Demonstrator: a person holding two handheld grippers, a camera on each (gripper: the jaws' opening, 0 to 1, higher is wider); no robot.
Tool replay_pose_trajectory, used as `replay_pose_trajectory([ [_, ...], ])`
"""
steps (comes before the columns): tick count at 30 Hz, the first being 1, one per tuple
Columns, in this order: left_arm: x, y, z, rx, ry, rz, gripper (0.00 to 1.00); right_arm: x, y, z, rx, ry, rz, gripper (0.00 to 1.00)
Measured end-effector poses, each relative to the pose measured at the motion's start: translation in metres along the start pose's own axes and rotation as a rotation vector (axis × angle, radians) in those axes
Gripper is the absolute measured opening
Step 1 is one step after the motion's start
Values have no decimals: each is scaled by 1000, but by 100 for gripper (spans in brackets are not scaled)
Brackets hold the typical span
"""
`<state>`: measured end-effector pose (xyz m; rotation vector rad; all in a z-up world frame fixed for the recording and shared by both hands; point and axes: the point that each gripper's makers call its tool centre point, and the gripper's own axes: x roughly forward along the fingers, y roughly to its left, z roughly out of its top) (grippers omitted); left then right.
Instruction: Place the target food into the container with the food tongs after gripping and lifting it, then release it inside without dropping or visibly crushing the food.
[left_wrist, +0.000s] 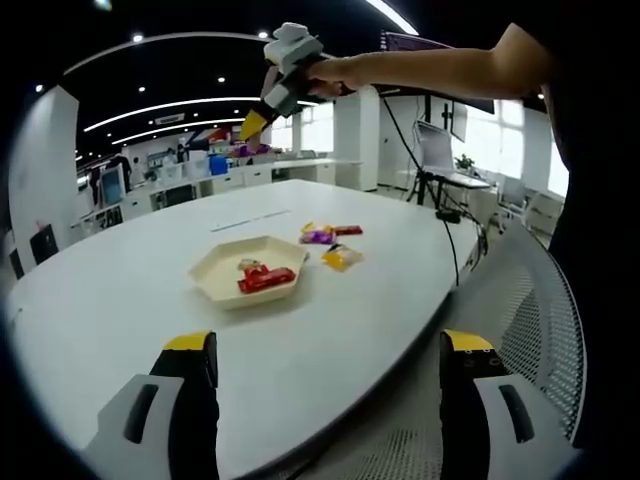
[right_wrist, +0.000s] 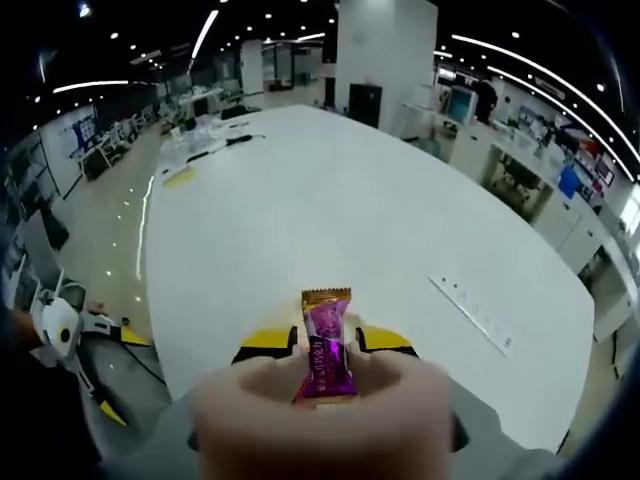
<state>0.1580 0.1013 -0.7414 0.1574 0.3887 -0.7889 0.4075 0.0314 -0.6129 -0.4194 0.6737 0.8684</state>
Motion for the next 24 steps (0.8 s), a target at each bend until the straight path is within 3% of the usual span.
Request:
replay_pose_trajectory([
  [9,1,1,0,-2,2,5,89,4,-1,5,-8,-2,6,22],
  [24,0,0,-2,-6,12,-2,90,-1,-10,-11,19,3,-1,22],
])
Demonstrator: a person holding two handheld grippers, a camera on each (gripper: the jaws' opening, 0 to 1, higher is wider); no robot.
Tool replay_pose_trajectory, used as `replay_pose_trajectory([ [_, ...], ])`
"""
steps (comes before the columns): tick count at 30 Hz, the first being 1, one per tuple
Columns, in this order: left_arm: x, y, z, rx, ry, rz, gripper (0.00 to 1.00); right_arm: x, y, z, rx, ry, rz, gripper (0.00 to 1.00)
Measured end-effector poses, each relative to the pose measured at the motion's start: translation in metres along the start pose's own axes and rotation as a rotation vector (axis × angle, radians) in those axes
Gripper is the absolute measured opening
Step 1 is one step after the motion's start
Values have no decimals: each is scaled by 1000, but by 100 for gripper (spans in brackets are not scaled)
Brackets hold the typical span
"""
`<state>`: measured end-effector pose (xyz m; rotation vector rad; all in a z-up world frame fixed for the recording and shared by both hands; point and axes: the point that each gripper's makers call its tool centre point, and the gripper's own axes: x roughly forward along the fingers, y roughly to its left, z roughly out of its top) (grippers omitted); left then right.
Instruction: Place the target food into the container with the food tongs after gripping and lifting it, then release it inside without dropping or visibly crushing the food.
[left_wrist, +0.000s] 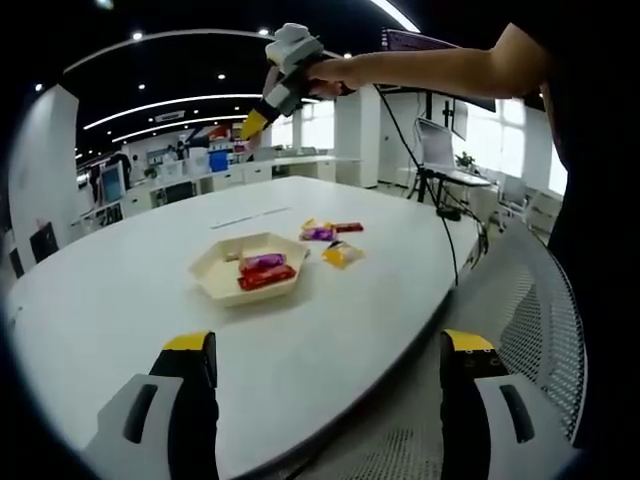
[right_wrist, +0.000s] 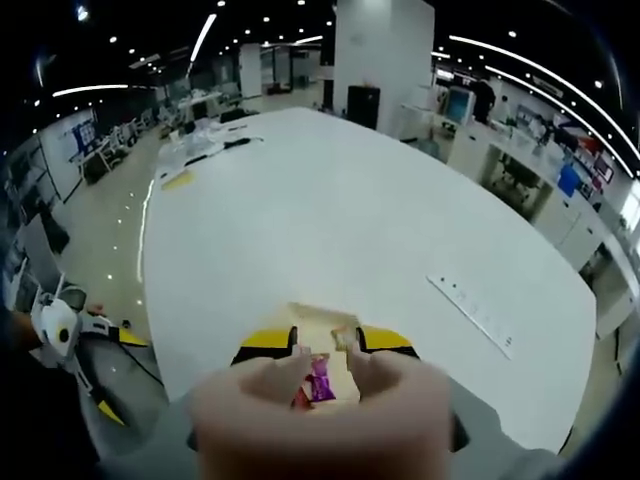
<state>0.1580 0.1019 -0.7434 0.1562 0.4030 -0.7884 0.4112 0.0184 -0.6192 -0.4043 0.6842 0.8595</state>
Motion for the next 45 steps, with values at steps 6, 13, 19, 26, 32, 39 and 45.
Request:
replay_pose_trajectory([
  [6,0,0,-1,4,5,-2,91,-6,-9,-12,21,6,-15,23],
  [13,1,-1,-2,13,11,-8,93,-14,-22,-33,56,17,-39,23],
  [19,2,-2,-5,28,30,-10,93,-16,-33,-58,92,41,-57,23],
  [26,2,-3,-7,25,43,-12,93,-20,-43,-77,125,55,-70,23],
  [32,2,-3,-8,19,51,-10,92,-21,-47,-87,144,58,-74,23],
  [39,3,-2,-10,12,60,-8,92,-18,-50,-105,170,75,-72,23],
  [45,3,-2,-11,9,67,-8,92,-15,-49,-113,185,77,-67,23],
])
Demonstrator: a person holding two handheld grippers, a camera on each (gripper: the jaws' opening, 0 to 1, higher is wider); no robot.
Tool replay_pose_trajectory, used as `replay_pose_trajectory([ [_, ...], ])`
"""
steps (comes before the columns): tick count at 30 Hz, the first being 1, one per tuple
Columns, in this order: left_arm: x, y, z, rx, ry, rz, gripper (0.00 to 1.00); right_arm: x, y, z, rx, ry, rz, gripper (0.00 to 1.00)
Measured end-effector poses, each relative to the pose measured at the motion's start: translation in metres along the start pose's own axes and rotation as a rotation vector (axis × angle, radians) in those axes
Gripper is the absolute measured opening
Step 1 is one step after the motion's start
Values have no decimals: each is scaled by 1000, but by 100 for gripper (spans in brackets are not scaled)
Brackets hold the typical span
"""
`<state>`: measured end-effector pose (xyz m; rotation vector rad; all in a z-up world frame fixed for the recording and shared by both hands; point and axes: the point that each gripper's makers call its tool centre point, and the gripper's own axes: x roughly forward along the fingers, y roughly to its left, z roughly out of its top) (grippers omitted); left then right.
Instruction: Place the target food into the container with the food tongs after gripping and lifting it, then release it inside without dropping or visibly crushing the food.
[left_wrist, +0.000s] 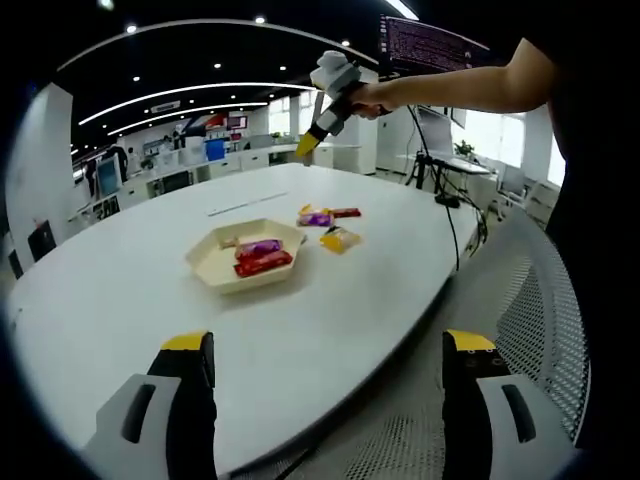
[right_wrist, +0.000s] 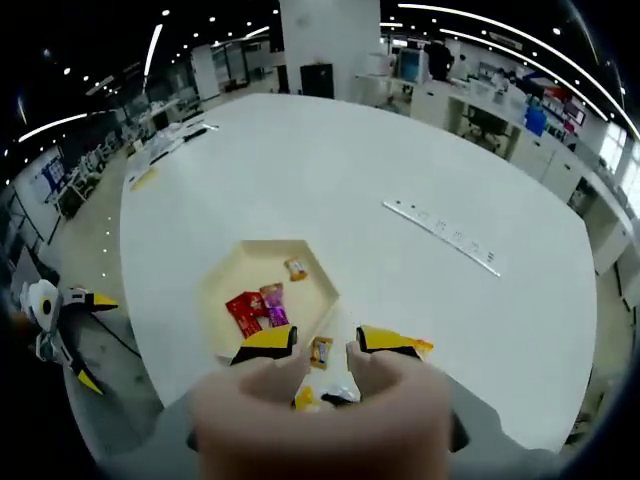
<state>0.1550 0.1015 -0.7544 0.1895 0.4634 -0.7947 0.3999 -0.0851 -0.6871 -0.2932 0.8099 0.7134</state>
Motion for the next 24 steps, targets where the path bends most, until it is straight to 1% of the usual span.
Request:
replay_pose_trajectory([
  [8,0,0,-1,-5,8,-1,90,9,3,-15,6,22,14,23],
  [15,0,0,-2,-8,10,1,90,12,4,-24,14,31,21,23],
  [24,0,0,-4,-11,22,0,90,22,5,-45,40,58,31,23],
])
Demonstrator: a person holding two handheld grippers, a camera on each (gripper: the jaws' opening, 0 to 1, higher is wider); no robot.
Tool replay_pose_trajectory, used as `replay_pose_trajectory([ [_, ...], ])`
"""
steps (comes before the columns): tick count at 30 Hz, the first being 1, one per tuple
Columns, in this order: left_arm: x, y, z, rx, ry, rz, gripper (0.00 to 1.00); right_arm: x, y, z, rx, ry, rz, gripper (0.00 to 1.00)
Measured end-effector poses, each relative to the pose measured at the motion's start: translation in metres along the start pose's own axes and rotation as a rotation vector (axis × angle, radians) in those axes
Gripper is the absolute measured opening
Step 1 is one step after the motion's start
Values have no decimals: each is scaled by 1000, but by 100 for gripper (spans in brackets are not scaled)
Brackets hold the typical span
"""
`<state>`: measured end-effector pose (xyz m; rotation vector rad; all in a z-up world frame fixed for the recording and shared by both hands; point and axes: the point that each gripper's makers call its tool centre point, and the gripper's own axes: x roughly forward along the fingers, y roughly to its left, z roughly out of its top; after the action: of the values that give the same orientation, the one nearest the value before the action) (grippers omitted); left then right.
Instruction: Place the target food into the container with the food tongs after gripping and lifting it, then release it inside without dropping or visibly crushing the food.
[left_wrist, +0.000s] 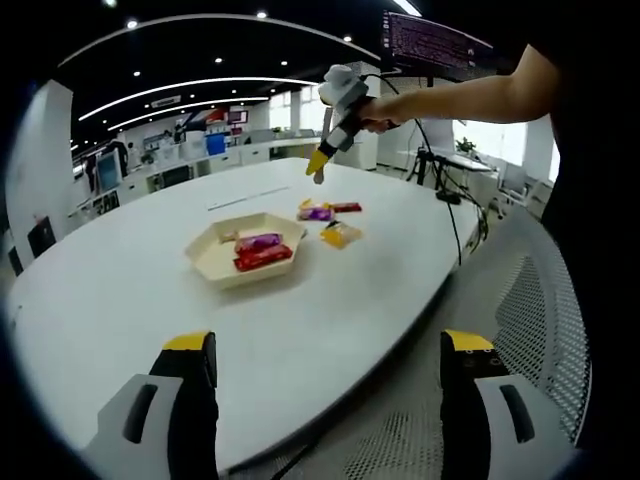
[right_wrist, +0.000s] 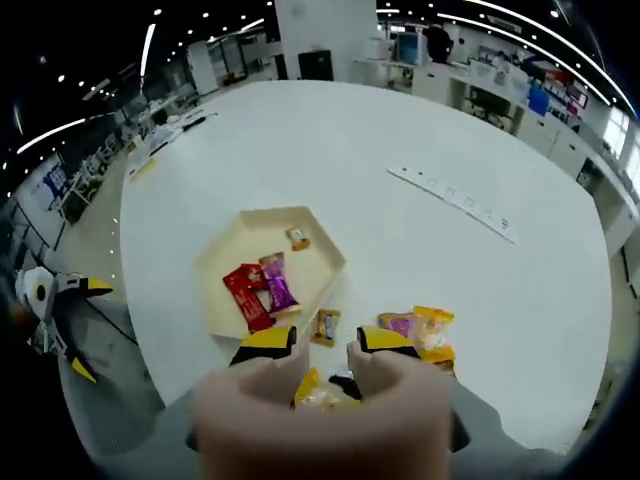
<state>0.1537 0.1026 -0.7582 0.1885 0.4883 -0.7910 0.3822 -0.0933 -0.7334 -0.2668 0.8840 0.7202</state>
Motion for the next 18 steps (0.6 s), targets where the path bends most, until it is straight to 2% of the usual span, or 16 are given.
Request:
replay_pose_trajectory([
  [10,1,0,-2,-8,13,0,88,8,0,-11,14,17,6,23],
  [14,1,-3,-6,-16,37,-16,84,11,1,-14,22,18,11,23],
  [18,1,-1,-3,-25,22,-9,86,14,0,-18,32,23,14,23],
])
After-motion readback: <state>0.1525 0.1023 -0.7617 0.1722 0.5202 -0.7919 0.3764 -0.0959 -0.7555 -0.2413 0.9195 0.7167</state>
